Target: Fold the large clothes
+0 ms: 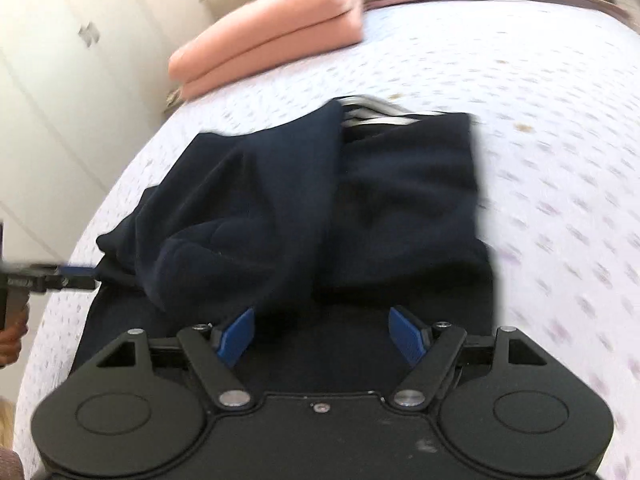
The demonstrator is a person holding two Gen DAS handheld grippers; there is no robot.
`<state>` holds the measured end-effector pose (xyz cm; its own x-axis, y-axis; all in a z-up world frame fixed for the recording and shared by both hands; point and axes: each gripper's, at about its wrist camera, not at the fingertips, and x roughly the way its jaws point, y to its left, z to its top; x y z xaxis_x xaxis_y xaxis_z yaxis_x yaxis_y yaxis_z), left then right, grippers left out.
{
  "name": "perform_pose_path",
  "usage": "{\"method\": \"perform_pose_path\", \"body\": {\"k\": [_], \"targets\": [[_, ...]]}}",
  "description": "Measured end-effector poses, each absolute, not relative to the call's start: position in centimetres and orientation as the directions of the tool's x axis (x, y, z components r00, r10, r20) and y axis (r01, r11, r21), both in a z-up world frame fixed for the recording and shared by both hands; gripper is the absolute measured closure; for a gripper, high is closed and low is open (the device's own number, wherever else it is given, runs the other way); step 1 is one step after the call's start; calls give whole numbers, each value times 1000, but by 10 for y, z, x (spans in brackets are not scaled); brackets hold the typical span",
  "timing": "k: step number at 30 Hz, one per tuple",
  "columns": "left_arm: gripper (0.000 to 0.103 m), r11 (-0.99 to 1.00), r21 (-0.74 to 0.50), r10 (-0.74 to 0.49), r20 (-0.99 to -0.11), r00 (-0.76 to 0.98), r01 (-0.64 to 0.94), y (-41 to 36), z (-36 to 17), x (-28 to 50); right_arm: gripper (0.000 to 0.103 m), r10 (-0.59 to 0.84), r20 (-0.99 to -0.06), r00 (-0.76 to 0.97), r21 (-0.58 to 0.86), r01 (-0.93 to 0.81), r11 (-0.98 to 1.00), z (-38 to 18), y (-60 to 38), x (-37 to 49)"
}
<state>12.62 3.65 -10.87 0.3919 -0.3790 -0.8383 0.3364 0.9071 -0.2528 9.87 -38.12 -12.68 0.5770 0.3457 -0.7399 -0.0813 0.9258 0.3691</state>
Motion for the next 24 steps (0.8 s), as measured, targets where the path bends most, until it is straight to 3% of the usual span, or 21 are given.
{"method": "perform_pose_path", "body": {"k": [3,4,6,10,17,24], "targets": [[28,926,-231,-339,-855,392,298,64,-109,105,15,235,-781,578,255,-49,966,-142,-399,65],[33,928,-248,-344,-859,380,279,71,-113,104,15,215,-796,566,240,-31,970,-151,-405,55],[45,926,-283,-357,-869,342,249,85,-123,94,24,250,-811,529,313,32,949,-159,-425,35],[54,929,-314,-362,-884,297,197,101,-143,72,25,359,-728,583,518,125,846,-169,-455,-7],[54,887,-432,-461,-850,257,161,120,-150,28,25,503,-679,535,648,112,753,-172,-463,-47],[54,832,-526,-552,-816,172,176,124,-154,-3,30,551,-613,566,748,188,637,-187,-469,-91]]}}
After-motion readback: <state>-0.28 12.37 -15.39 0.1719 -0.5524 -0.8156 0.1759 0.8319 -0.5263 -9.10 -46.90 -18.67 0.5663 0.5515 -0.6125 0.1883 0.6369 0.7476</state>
